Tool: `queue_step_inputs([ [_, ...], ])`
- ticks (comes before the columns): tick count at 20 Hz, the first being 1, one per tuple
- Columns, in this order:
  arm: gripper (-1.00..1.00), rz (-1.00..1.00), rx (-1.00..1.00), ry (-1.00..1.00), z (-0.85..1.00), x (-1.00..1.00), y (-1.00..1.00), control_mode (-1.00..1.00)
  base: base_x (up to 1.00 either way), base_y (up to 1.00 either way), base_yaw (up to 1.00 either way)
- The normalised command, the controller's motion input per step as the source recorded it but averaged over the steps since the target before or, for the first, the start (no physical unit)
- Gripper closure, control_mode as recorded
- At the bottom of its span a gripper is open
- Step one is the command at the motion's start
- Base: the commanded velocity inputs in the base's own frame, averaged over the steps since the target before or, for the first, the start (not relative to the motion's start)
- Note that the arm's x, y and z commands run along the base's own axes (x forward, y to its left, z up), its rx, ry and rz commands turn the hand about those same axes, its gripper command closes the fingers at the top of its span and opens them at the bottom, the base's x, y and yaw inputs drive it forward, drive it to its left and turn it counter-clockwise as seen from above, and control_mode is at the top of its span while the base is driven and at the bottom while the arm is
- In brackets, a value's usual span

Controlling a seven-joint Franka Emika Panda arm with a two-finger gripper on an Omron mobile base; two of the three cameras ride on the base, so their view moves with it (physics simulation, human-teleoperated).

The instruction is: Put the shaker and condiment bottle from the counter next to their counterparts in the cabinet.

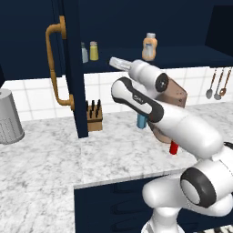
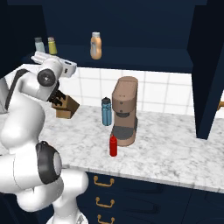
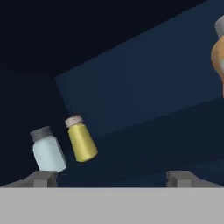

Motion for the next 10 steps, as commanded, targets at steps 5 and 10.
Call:
queue_step_inputs([
  [5,-1.00,-0.21,0.08,0.10,0.00,-0.72,-0.29,-1.00,0.00,0.00,0.00],
  [10,-1.00,-0.39,0.04,0.07,-0.09,-0.78,-0.09,-1.00,0.00,0.00,0.00],
])
